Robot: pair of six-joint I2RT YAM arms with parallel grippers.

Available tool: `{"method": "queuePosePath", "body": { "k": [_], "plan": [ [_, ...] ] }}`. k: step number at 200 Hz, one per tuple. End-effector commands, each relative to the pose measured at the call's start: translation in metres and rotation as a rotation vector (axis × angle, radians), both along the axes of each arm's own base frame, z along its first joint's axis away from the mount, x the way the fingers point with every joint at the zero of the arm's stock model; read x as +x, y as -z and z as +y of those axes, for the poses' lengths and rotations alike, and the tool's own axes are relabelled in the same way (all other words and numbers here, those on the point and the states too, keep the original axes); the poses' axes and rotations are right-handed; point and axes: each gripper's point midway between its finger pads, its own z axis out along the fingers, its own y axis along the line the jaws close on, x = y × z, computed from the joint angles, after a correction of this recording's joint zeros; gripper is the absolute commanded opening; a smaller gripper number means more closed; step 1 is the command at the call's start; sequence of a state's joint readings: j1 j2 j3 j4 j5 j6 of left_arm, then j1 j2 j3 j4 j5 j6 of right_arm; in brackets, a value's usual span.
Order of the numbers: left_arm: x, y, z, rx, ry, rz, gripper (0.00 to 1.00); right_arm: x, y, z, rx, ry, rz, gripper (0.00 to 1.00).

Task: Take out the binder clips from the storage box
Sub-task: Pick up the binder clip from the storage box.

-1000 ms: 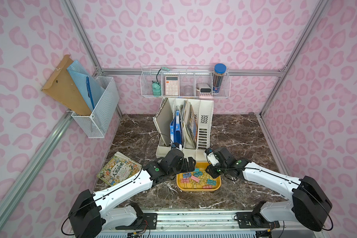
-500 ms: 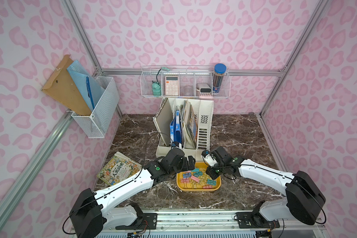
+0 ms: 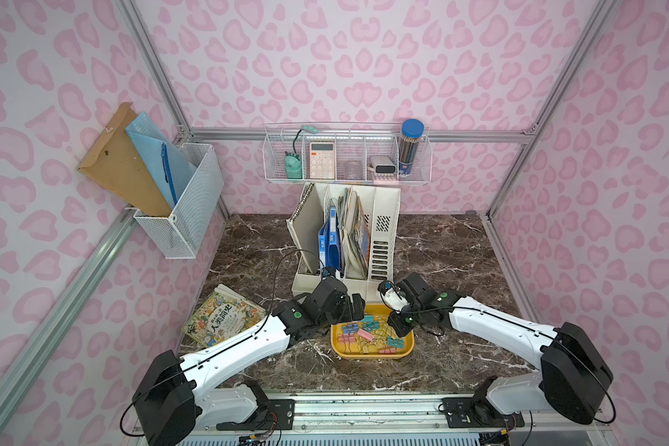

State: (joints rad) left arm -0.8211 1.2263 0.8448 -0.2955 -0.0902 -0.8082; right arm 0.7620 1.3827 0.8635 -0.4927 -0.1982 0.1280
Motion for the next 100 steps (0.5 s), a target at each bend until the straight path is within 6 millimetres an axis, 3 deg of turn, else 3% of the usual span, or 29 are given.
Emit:
{"method": "queuePosePath", "body": {
  "k": [1, 35, 61, 85, 100],
  "plan": [
    [0.002, -0.007, 0.0, -0.003, 0.009, -0.026, 1.0, -0.001, -0.014, 0.0, 0.018, 0.009, -0.016, 0.01],
    [0.003, -0.021, -0.002, -0.033, 0.021, -0.073, 1.0, 0.007, -0.041, -0.008, 0.047, 0.08, -0.095, 0.0],
    [0.006, -0.032, -0.01, -0.065, 0.039, -0.093, 1.0, 0.023, -0.078, -0.019, 0.136, 0.219, -0.226, 0.0],
    [0.009, -0.038, -0.018, -0.078, 0.053, -0.091, 1.0, 0.043, -0.113, -0.05, 0.262, 0.428, -0.356, 0.0],
    [0.011, -0.039, -0.028, -0.082, 0.074, -0.08, 0.99, 0.056, -0.124, -0.083, 0.371, 0.605, -0.38, 0.0]
  ]
}}
